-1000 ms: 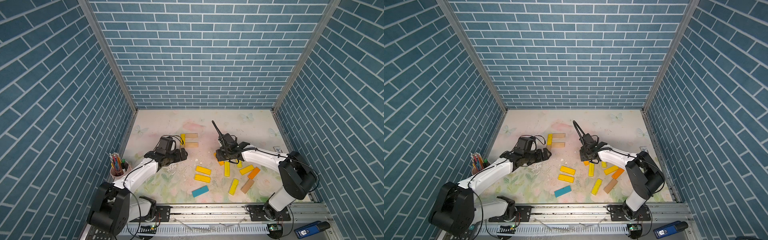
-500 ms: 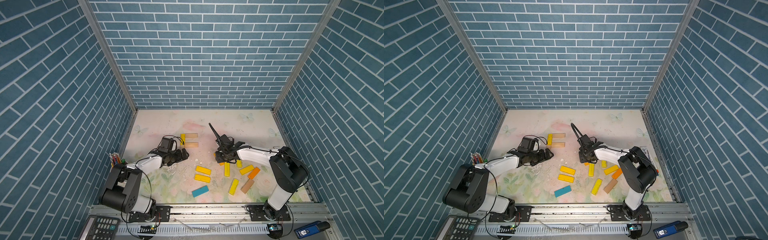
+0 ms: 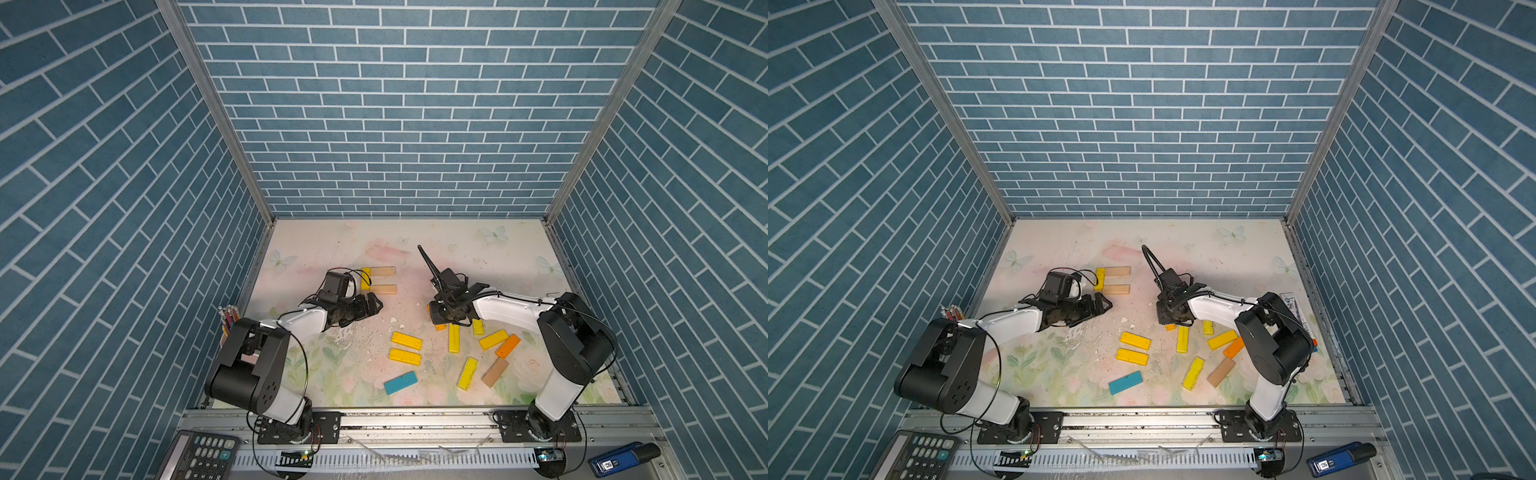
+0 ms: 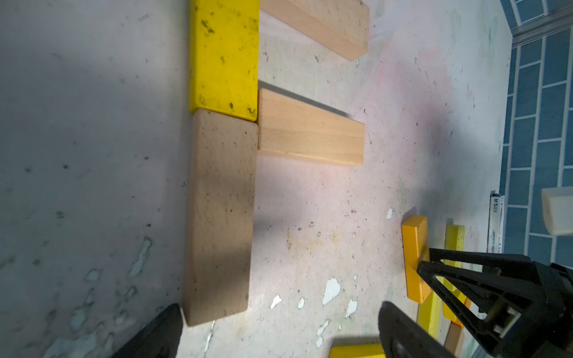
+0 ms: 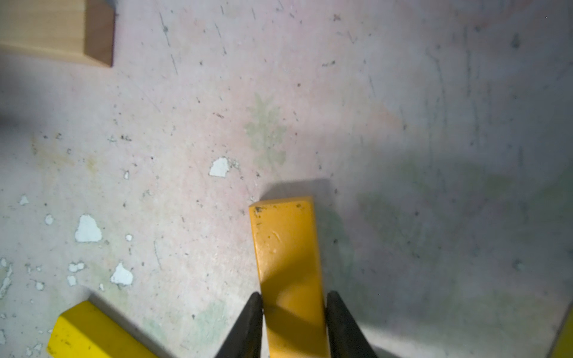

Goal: Assemble the number 8 with building blocks
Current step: Pick up the building block from the center of the board.

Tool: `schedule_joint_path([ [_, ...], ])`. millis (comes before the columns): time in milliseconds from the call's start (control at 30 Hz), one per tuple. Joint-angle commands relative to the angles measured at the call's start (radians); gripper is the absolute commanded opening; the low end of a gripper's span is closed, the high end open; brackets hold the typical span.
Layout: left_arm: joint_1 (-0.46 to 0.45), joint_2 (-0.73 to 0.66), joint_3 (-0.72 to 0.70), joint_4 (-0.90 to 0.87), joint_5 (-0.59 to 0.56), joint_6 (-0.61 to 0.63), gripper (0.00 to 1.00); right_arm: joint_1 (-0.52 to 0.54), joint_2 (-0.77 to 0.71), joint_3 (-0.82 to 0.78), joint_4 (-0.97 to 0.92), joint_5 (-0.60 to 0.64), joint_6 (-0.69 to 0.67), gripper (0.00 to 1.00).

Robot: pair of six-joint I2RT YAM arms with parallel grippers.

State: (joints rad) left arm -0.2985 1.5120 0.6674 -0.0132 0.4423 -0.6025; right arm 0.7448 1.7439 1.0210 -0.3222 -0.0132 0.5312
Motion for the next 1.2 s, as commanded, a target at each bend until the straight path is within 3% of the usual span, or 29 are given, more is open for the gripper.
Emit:
schedule_joint_path([
  [0,0.006,0.010,0.012,-0.004,0.020,0.008,1.00,-0.001,0.020,0.024,0.015,-0.007,0.046,0.36],
  [400,0.006,0.008,0.013,-0.023,0.016,0.017,1.00,-0.012,0.030,0.054,0.036,-0.010,0.091,0.35],
  [867,0.006,-0.173,-0.008,-0.176,-0.070,0.053,1.00,-0.052,0.184,0.297,-0.036,0.012,0.153,0.36],
  [1167,0.006,-0.234,-0.011,-0.209,-0.093,0.099,1.00,-0.037,0.037,0.095,-0.041,-0.008,0.068,0.42],
])
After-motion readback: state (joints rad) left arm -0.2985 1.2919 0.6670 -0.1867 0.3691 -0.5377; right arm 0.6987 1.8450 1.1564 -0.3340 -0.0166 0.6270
